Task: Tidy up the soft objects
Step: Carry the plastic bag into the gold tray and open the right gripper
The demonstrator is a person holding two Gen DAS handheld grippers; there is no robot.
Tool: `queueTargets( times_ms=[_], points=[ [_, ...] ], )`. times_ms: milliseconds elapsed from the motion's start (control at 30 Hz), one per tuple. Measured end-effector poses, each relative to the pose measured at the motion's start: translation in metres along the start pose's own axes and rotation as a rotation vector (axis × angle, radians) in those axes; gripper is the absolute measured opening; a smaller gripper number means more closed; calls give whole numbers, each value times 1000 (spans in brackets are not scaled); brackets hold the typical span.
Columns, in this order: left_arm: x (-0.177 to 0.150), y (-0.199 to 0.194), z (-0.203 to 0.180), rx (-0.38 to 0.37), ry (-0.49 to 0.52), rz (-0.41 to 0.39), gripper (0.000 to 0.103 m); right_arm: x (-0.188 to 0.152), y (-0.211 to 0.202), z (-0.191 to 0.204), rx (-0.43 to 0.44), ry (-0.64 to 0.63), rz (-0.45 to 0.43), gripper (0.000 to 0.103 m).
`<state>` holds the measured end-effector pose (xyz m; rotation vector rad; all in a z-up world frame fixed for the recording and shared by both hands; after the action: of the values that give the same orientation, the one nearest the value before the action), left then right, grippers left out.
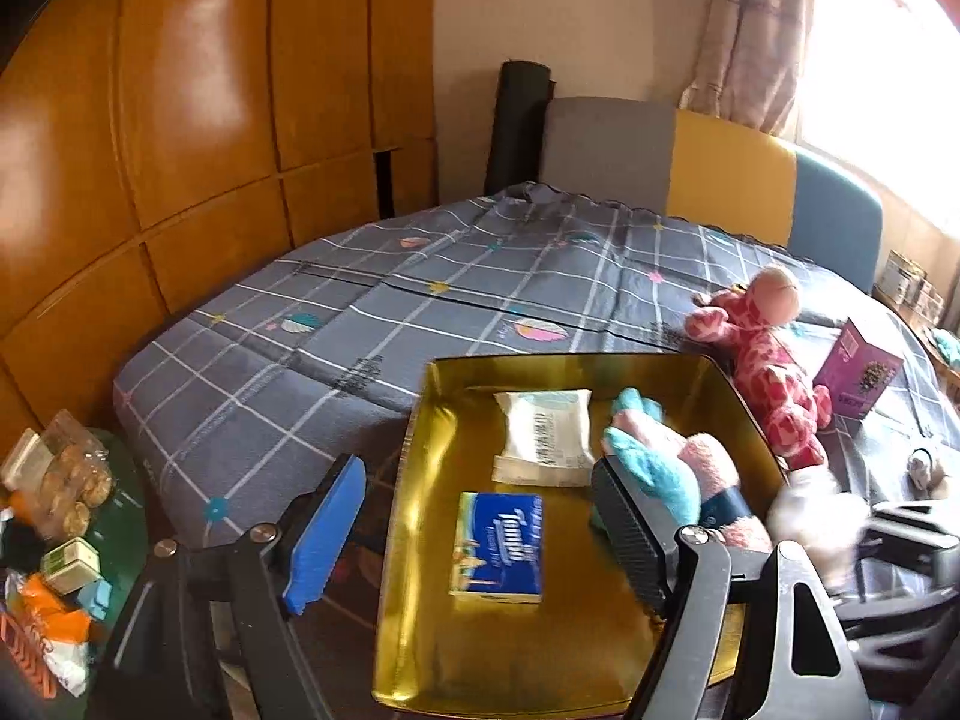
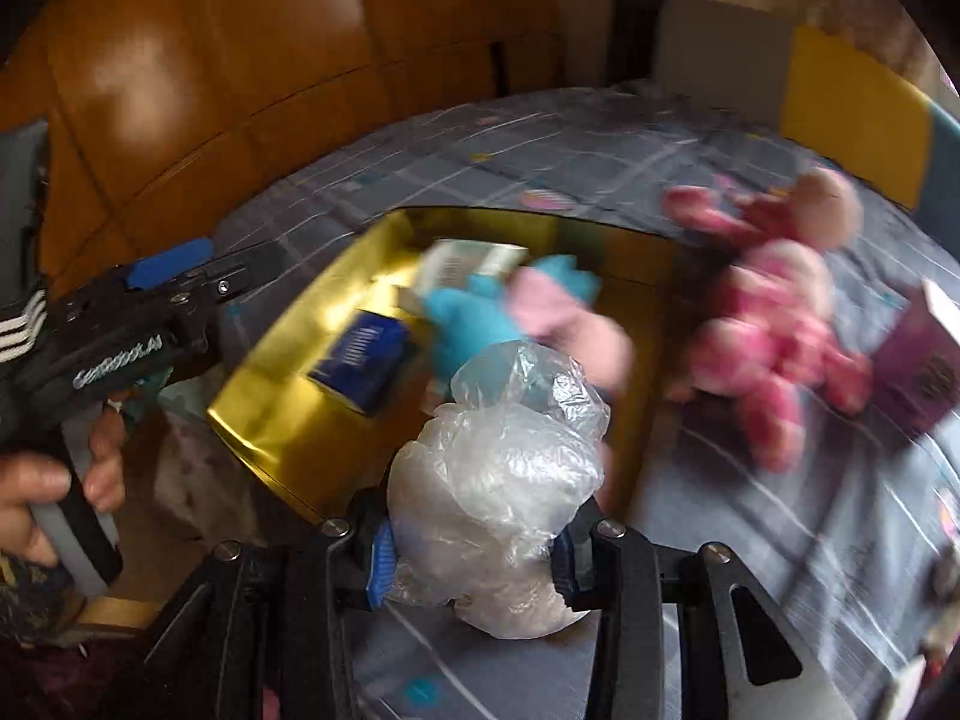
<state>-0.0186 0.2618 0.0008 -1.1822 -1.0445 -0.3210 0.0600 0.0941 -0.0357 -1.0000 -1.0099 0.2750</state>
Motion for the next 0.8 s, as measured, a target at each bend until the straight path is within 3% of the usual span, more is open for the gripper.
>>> queueTargets(
  times_ms=[133, 333, 467, 800],
  points=[
    [1, -3, 13, 27, -16, -13, 80, 18, 36, 22, 33, -15, 23, 42],
    [1, -7, 21, 32, -32, -19, 80, 32, 78, 22, 30, 27, 71, 49],
    [2, -8, 22, 31, -37, -26, 82, 33, 80, 16, 36, 71, 61, 64],
    [3, -12, 18, 29, -28, -36, 82, 28, 43, 5, 47, 121, -36, 65]
  ],
)
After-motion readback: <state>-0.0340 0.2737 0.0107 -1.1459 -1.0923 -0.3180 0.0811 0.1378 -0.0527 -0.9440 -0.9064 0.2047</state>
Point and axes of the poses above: each gripper's, at about its wrist camera, not at the fingertips, and y roughly the way its jaws point, z to its left, x to its top, the point moved 3 cm from there along y, roughly the way its jaws point, and after that the axes turned 1 degree about x, right-handed, at the moved point
